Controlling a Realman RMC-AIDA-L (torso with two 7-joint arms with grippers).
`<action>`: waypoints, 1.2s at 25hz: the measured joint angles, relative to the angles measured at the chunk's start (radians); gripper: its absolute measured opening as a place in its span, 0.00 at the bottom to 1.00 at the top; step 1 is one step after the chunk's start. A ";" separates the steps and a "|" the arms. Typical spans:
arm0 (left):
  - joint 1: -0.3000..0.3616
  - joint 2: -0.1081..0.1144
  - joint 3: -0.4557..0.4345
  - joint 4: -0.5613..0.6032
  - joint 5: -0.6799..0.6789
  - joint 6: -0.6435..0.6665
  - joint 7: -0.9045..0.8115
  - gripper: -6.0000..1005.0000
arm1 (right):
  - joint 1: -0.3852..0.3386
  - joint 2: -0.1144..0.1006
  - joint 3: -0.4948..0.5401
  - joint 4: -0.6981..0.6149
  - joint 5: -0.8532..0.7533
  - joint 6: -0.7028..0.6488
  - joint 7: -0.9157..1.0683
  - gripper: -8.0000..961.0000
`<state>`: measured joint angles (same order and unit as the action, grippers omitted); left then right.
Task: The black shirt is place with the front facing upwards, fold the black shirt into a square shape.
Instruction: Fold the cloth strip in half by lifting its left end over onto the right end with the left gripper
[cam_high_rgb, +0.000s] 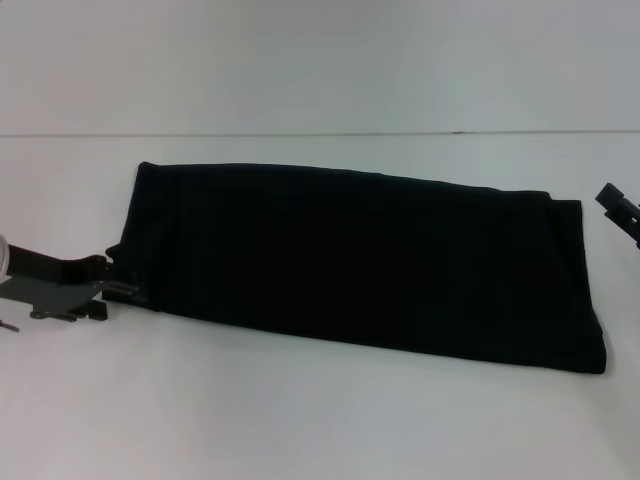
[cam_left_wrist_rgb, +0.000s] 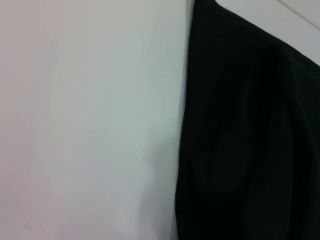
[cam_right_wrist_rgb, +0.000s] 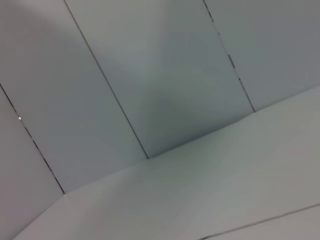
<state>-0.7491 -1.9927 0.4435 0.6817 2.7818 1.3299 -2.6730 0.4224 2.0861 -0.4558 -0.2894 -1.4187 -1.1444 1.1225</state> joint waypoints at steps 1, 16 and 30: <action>-0.002 0.000 0.001 -0.004 0.000 -0.004 -0.003 0.66 | -0.001 0.000 0.001 0.002 0.000 0.000 -0.001 0.92; -0.005 -0.001 0.003 -0.023 -0.001 -0.103 -0.010 0.65 | -0.002 0.000 0.003 0.019 0.001 -0.001 -0.008 0.92; -0.015 -0.011 0.016 -0.048 -0.015 -0.126 0.023 0.47 | 0.001 0.000 0.006 0.021 0.001 -0.001 -0.007 0.92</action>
<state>-0.7639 -2.0041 0.4599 0.6337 2.7671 1.2040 -2.6500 0.4232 2.0861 -0.4494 -0.2684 -1.4174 -1.1456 1.1152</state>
